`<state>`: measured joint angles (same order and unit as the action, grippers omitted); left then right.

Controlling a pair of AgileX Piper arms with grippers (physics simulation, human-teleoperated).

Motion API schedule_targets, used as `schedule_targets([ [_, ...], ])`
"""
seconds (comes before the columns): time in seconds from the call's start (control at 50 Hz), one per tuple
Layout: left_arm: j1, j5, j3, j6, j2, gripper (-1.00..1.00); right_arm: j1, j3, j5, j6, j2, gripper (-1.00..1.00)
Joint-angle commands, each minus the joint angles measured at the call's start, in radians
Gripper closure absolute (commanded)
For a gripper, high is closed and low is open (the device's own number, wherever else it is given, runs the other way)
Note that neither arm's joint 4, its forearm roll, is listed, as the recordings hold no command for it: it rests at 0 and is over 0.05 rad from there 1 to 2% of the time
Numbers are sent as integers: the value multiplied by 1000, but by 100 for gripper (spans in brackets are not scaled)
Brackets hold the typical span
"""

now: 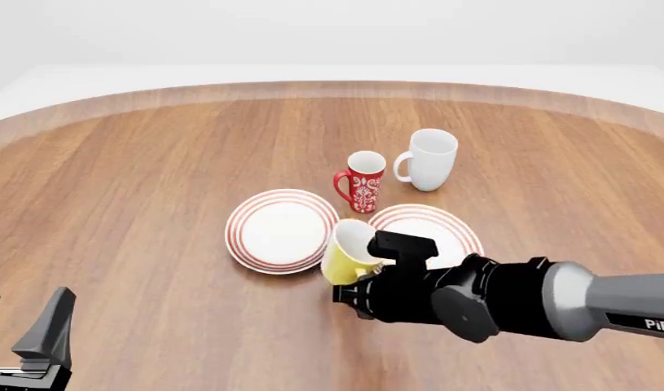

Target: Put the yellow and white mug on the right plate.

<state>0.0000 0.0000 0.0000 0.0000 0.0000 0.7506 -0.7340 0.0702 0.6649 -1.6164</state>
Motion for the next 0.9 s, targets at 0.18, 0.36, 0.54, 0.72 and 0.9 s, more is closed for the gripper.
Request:
schedule_targets([
  [0.18, 0, 0, 0, 0, 0, -100, -17, -28, 68, -37, 58, 100],
  [0.36, 0, 0, 0, 0, 0, -100, 1, -98, 140, -64, 68, 100],
  [0.54, 0, 0, 0, 0, 0, -100, -32, -144, 198, -117, 76, 100],
  [0.72, 0, 0, 0, 0, 0, -100, -106, -134, 220, -177, 47, 100],
  [0.9, 0, 0, 0, 0, 0, -100, -188, -117, 235, -231, 52, 100],
])
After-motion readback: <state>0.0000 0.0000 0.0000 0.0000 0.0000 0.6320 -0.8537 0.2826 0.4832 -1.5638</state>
